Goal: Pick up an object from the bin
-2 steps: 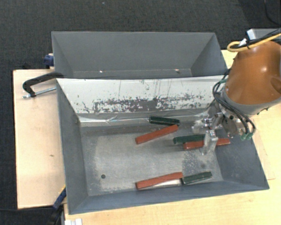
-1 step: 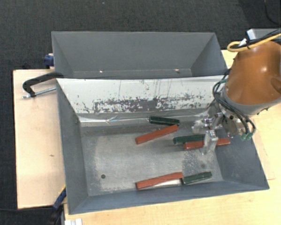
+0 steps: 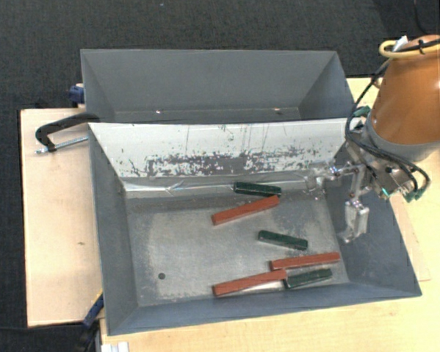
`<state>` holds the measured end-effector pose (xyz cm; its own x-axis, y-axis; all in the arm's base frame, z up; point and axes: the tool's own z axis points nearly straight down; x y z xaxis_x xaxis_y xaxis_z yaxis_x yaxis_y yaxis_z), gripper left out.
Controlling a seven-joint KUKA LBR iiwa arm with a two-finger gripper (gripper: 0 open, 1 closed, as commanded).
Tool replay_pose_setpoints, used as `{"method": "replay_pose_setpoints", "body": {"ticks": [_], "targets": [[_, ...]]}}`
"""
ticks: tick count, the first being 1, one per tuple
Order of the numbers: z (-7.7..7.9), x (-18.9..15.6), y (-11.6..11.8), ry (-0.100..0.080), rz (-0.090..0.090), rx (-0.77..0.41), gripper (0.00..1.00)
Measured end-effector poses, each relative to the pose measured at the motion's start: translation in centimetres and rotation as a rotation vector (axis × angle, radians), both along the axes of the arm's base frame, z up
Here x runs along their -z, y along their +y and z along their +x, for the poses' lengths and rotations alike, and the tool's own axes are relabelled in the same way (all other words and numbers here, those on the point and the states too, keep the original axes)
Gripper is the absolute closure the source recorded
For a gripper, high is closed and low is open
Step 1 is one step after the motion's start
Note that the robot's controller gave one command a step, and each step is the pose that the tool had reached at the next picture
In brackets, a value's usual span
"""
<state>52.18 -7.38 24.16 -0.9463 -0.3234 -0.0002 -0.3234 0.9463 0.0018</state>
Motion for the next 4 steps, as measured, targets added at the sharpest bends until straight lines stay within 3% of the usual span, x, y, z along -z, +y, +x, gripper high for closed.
{"method": "replay_pose_setpoints", "body": {"ticks": [1,2,3,4], "targets": [[0.3,-4.4,-0.9,-0.014,-0.004,-0.157,0.0],[-0.3,0.6,0.3,-0.011,-0.003,-0.15,0.0],[-1.5,3.8,2.4,0.001,0.0,-0.071,0.0],[-0.2,8.5,2.0,-0.011,-0.002,-0.186,0.0]]}}
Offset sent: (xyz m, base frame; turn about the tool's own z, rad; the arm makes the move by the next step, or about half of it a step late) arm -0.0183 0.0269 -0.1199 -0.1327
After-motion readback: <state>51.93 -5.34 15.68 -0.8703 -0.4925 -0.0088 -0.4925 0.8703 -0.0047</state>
